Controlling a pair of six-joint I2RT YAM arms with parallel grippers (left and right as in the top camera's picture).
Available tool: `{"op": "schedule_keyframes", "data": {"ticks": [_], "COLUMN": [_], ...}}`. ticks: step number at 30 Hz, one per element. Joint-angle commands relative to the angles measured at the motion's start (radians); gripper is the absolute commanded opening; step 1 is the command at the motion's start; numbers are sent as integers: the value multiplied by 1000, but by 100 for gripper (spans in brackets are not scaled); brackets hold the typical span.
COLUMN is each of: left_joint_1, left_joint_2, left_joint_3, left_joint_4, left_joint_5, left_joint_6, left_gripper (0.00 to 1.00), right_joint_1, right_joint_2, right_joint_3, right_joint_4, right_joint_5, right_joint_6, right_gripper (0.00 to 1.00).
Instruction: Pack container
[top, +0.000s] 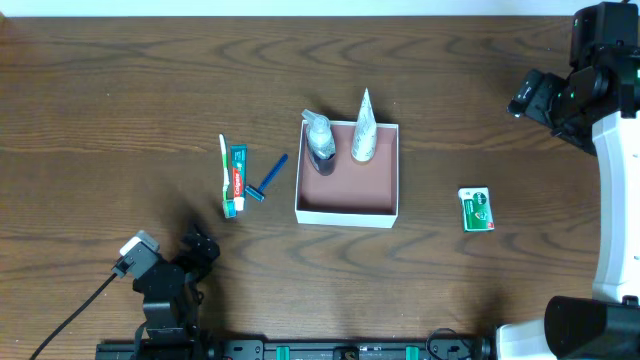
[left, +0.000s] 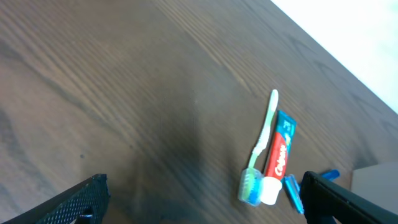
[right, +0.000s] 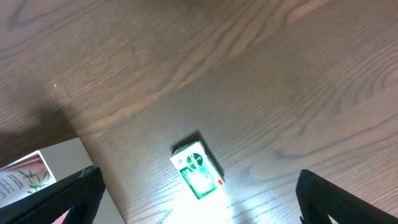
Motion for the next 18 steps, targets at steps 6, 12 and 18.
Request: {"op": "schedule_keyframes", "data": {"ticks": [6, 12, 18], "left_joint_1": [2, 2, 2], "left_joint_2": [168, 562, 977], "left_joint_3": [251, 565, 832], "left_joint_4": [-56, -176, -264], "left_joint_5": [56, 29, 145], "left_joint_6": [225, 231, 378], "left_gripper": [98, 98, 98], "right_joint_1": [-4, -3, -4], "right_joint_2": [2, 2, 2], "right_joint_3": [-5, -5, -5], "right_joint_4": [-4, -4, -4], "right_joint_5": [-1, -1, -1], "right_joint_6": [20, 20, 20], "right_gripper": [99, 99, 99]}}
